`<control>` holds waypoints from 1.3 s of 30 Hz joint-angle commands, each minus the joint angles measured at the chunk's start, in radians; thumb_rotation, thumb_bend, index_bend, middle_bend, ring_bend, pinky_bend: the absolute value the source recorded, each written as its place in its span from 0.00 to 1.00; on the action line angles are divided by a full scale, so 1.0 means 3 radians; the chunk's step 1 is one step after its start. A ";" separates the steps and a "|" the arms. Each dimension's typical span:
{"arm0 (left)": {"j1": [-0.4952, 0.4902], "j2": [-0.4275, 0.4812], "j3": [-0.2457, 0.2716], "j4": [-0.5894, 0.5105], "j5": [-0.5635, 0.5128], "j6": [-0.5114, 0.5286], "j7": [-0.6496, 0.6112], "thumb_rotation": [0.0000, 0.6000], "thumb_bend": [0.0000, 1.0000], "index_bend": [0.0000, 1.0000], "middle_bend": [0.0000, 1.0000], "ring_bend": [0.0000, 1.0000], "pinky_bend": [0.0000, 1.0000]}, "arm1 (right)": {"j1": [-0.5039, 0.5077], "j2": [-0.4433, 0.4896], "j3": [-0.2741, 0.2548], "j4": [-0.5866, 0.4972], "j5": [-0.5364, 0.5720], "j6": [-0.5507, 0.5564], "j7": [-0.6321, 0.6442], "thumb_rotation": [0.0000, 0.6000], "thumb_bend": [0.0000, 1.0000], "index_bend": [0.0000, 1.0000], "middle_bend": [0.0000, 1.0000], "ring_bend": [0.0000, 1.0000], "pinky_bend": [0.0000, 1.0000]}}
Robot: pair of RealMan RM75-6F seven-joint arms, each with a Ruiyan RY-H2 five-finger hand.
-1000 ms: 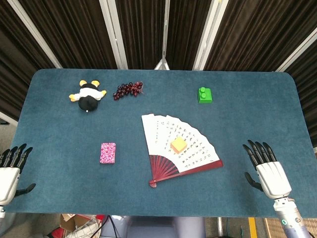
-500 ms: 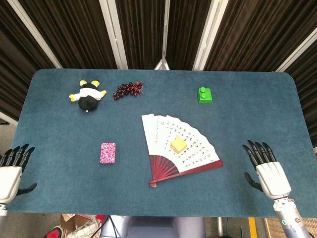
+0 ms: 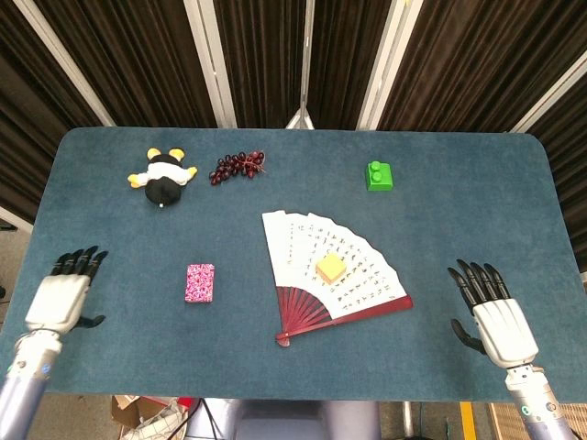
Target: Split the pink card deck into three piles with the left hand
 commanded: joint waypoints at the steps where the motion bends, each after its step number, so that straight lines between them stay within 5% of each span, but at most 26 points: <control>1: -0.0436 -0.0368 -0.0185 -0.0010 -0.0693 -0.0231 0.0541 1.00 0.10 0.03 0.00 0.00 0.00 | 0.0005 -0.0001 -0.0004 0.0000 -0.0005 -0.0009 0.0004 1.00 0.37 0.00 0.00 0.00 0.04; 11: -0.1022 -0.0996 -0.0264 0.0175 -0.1549 -0.0007 0.1223 1.00 0.14 0.14 0.00 0.00 0.00 | 0.0012 0.0010 -0.0002 0.0009 0.0004 -0.0019 0.0071 1.00 0.37 0.00 0.00 0.00 0.04; 39: -0.1566 -0.1558 -0.0270 0.0617 -0.2182 0.0087 0.1293 1.00 0.18 0.21 0.00 0.00 0.00 | 0.0002 0.0029 -0.0009 -0.0001 0.0002 -0.0003 0.0117 1.00 0.37 0.00 0.00 0.00 0.04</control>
